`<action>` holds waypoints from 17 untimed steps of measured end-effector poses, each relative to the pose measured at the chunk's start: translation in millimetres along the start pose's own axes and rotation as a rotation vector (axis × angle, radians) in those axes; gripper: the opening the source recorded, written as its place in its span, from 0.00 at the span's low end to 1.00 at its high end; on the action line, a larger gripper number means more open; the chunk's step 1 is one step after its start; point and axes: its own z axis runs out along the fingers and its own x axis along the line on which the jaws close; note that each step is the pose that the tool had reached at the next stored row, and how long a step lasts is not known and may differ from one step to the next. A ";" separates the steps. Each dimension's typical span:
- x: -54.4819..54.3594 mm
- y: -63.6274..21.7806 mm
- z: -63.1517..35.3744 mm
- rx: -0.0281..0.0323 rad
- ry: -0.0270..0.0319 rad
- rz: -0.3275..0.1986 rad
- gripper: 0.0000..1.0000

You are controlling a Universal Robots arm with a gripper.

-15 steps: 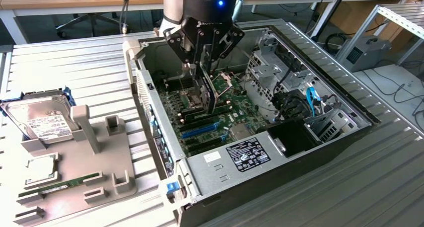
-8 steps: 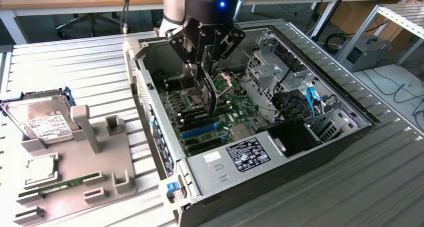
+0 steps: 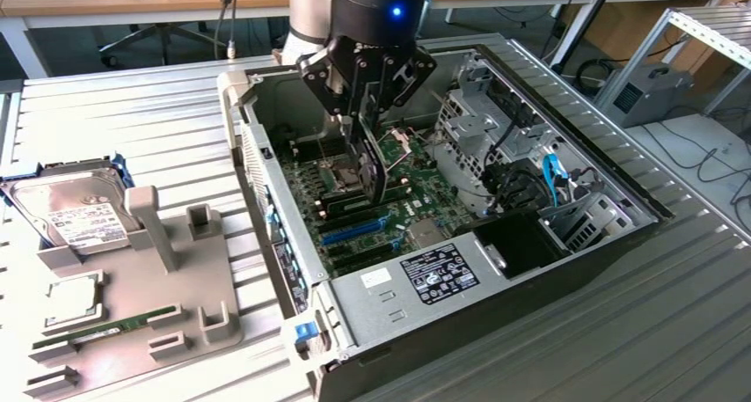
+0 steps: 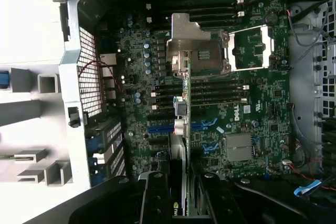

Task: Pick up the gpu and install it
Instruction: 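Pick up the gpu and move the gpu toward the slot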

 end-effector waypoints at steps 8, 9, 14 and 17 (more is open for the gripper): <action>-6.6 1.3 3.2 -0.0001 -0.0001 0.000 0.26; -8.0 1.4 3.5 -0.0001 -0.0001 0.000 0.26; -12.7 1.8 4.9 -0.0001 -0.0001 0.000 0.26; -14.2 1.9 5.5 -0.0001 -0.0001 0.000 0.26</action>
